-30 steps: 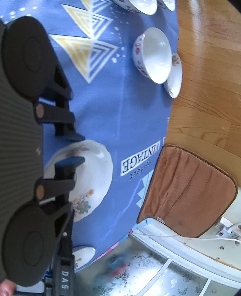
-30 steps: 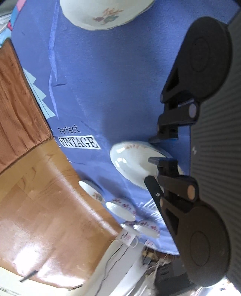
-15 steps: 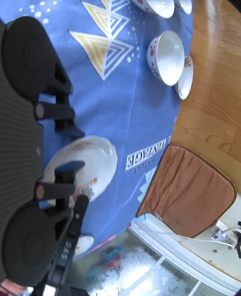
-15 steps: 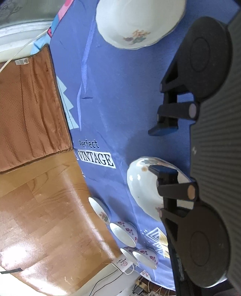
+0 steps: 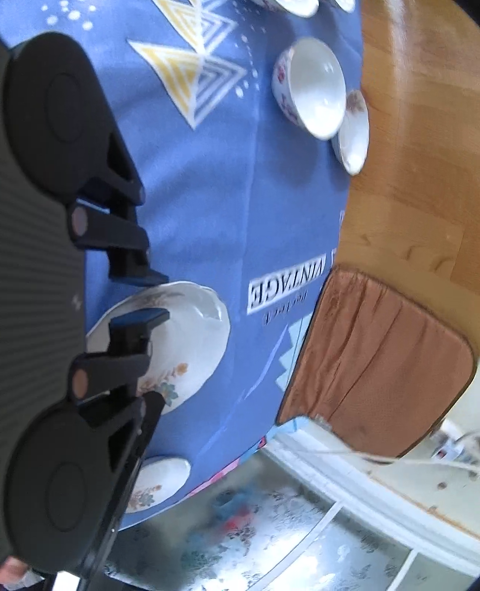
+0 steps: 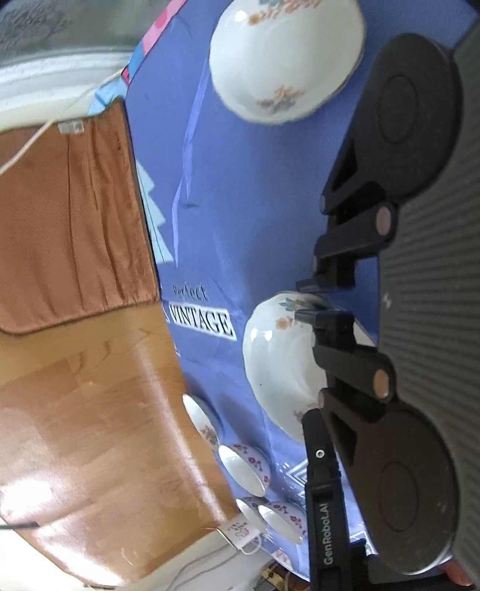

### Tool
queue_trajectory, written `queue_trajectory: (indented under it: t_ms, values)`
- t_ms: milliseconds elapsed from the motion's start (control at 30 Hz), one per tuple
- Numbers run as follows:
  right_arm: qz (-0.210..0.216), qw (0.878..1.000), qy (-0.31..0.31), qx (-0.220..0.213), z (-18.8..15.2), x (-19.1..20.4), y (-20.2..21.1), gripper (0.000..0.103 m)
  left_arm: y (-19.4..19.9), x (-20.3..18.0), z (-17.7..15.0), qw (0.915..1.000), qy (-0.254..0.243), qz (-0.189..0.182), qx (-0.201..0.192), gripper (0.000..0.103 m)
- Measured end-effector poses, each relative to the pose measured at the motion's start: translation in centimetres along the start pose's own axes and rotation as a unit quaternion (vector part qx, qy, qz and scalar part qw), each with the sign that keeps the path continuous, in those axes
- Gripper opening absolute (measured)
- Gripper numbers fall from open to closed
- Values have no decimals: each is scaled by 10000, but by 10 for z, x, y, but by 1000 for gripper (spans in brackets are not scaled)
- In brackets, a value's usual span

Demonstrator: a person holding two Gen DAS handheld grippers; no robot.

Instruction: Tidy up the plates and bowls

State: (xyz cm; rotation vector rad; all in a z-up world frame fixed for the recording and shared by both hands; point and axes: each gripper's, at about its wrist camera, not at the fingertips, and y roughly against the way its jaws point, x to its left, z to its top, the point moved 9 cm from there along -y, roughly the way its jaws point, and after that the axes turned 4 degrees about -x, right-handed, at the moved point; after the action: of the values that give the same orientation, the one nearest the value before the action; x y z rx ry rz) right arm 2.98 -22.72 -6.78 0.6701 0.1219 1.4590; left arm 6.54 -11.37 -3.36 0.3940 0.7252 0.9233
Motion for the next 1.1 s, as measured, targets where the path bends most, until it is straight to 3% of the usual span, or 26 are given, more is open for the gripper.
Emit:
queue_trajectory:
  t_ms: [167,400,567,800,867,933,967,1033,1100]
  values:
    - [-339,9979,-8,-556,16,-27,33,11,-12,-53,10,9981,-494,-361,23,14]
    - [-1172,9857,-158,-1203,32,-90,82,11,-48,-138,6,9893,-1167,-856,189,15]
    - [-1517,9796,-482,-1230,27,-133,92,12,-74,-171,-6,9851,-1377,-939,414,15]
    - [-1676,9772,-656,-1129,15,-155,89,12,-94,-181,-16,9832,-1545,-823,528,15]
    - [-1680,9772,-617,-1145,15,-155,88,15,-95,-184,-15,9825,-1587,-816,527,16]
    - [-1752,9754,-548,-1221,16,-153,88,17,-94,-184,-16,9826,-1581,-814,532,22]
    - [-1810,9736,-515,-1293,18,-154,89,22,-93,-183,-15,9827,-1603,-781,511,25]
    - [-1925,9686,-396,-1522,22,-152,94,45,-89,-182,-13,9821,-1677,-768,377,26]
    - [-2031,9643,-251,-1684,26,-150,100,45,-84,-179,-9,9825,-1675,-765,277,26]
